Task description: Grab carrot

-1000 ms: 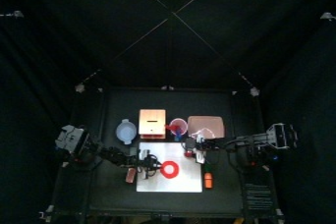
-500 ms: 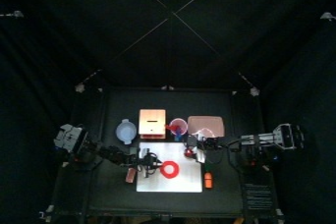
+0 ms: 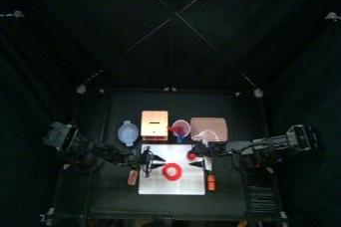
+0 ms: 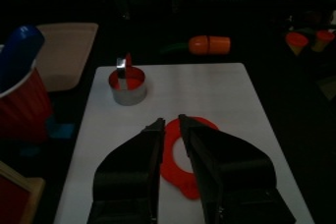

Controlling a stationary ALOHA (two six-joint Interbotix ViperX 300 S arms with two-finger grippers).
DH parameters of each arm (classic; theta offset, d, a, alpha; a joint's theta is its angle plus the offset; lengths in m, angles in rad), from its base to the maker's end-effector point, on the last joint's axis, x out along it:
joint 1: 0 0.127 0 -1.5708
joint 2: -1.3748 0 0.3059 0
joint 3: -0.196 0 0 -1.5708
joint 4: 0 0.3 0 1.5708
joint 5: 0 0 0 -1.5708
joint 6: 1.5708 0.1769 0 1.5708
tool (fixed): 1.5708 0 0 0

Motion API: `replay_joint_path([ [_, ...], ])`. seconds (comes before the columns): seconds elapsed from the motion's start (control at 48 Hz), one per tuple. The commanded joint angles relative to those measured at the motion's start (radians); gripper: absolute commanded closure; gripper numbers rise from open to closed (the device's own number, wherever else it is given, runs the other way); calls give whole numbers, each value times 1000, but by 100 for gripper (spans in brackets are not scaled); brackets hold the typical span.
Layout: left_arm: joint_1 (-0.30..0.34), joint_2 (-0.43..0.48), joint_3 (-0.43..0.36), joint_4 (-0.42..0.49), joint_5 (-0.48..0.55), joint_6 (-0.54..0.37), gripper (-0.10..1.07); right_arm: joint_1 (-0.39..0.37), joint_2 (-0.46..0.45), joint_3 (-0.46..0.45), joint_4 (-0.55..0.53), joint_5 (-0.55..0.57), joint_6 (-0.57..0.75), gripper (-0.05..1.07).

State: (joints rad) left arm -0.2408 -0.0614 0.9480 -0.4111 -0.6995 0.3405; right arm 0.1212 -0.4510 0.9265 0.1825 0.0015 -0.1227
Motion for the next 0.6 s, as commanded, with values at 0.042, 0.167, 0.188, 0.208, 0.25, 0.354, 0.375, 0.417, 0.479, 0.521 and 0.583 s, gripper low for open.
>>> replay_joint_path([
  [0.042, 3, -64, 9, 2, -38, 17, 34, 15, -18, 23, -17, -109, 5, 14],
  [0.167, 8, -106, 37, 2, -41, 18, 35, 15, -21, 48, -12, -144, 5, 14],
  [0.188, 11, -114, 43, 2, -41, 18, 35, 12, -21, 51, -11, -144, 3, 14],
  [0.208, 14, -121, 48, 2, -40, 17, 35, 11, -23, 52, -12, -144, 5, 14],
  [0.25, 18, -140, 58, 2, -40, 15, 35, 11, -23, 57, -12, -144, 3, 14],
  [0.354, 25, -170, 67, 2, -40, 15, 35, 11, -26, 60, -11, -144, 5, 14],
  [0.375, 26, -175, 69, 2, -40, 15, 35, 11, -26, 61, -11, -144, 3, 14],
  [0.417, 32, -183, 72, 0, -40, 17, 35, 8, -31, 63, -12, -144, 3, 14],
  [0.479, 44, -187, 77, 2, -41, 17, 35, 0, -34, 66, -11, -144, 3, 14],
  [0.521, 52, -187, 78, 0, -40, 17, 35, -5, -38, 66, -12, -144, 3, 14],
  [0.583, 63, -186, 78, 0, -40, 18, 35, -11, -48, 71, -14, -144, 3, 14],
])
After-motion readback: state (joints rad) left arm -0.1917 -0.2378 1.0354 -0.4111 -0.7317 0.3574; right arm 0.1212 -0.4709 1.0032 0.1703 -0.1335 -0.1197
